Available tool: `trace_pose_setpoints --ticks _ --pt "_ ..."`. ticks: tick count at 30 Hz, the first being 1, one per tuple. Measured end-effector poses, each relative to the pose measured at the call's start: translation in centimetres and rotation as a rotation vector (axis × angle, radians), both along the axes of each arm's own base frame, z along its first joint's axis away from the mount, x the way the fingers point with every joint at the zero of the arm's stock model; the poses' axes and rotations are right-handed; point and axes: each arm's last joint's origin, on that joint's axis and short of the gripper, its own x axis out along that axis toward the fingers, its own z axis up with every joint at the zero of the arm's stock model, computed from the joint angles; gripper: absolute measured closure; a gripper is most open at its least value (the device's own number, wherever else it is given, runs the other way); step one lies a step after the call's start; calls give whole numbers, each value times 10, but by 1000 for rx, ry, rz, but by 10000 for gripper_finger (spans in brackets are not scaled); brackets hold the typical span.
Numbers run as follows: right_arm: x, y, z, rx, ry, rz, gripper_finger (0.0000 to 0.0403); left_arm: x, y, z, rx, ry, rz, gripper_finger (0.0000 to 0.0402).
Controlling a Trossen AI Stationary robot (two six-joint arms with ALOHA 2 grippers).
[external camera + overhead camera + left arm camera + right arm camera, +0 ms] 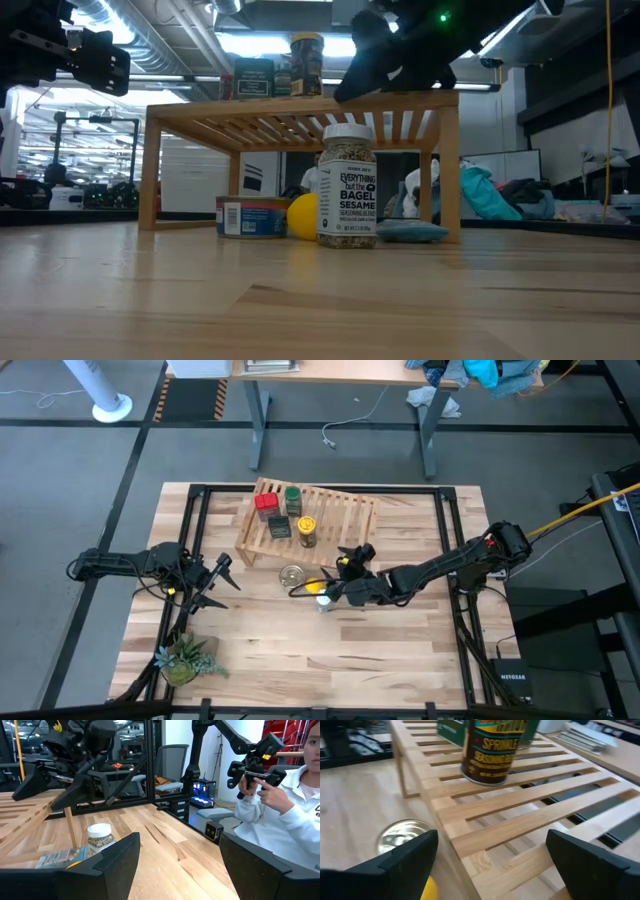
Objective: Shelf spices
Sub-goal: Adjust the shelf
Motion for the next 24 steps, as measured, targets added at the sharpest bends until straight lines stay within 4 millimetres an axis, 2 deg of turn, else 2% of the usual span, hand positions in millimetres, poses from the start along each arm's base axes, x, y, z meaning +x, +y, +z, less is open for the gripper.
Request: trace_pose_setpoints --ticks 13,24 --pt "-9 -6 -6 -65 57 -128 24 0 0 0 0 0 0 135" --pt "-22 -11 -16 -159 185 -202 24 0 0 0 0 1 0 135"
